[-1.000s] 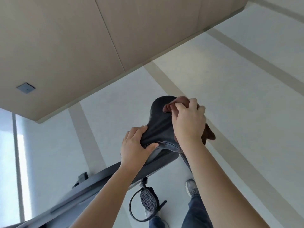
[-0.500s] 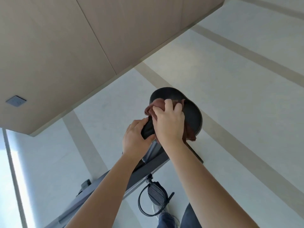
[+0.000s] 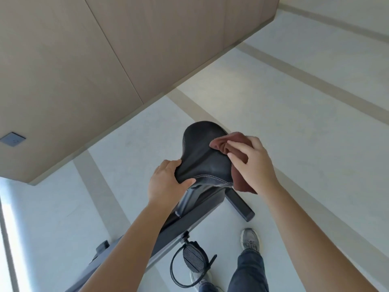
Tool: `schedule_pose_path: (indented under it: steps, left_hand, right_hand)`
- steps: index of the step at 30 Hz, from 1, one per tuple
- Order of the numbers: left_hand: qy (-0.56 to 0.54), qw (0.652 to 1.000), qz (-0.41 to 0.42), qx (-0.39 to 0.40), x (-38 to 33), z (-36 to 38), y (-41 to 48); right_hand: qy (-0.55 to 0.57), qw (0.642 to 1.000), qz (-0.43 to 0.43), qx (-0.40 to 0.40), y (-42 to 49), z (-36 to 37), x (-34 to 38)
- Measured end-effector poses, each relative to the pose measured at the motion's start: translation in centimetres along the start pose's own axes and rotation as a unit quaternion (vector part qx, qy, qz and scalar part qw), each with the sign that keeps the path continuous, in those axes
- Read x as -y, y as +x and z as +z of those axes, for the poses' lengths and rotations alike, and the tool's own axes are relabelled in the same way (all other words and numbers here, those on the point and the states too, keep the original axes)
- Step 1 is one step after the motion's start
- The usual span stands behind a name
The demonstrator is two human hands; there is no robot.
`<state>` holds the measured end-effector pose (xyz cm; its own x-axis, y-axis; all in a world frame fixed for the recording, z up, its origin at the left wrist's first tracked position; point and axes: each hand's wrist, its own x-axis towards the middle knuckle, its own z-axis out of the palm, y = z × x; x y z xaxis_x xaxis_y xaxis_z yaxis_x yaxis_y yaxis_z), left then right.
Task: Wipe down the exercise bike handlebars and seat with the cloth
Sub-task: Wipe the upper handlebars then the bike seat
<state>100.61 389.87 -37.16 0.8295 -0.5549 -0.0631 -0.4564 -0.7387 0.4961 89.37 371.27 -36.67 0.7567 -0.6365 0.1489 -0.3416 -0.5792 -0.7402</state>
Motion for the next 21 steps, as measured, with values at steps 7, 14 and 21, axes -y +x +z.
schedule_pose_path:
  steps: [7, 14, 21]
  left_hand:
    - [0.058, 0.997, -0.039, 0.027, -1.9, -0.7, 1.4]
    - [0.032, 0.994, -0.108, 0.002, -2.9, -0.5, 0.7]
    - [0.021, 0.985, -0.17, -0.006, -3.8, -0.3, 0.6]
  right_hand:
    - [0.063, 0.99, 0.014, 0.125, 5.7, -0.4, -0.1]
    - [0.113, 0.958, -0.038, 0.261, 8.6, -0.8, -1.6]
    - [0.202, 0.921, -0.041, 0.331, 12.5, 0.4, -2.9]
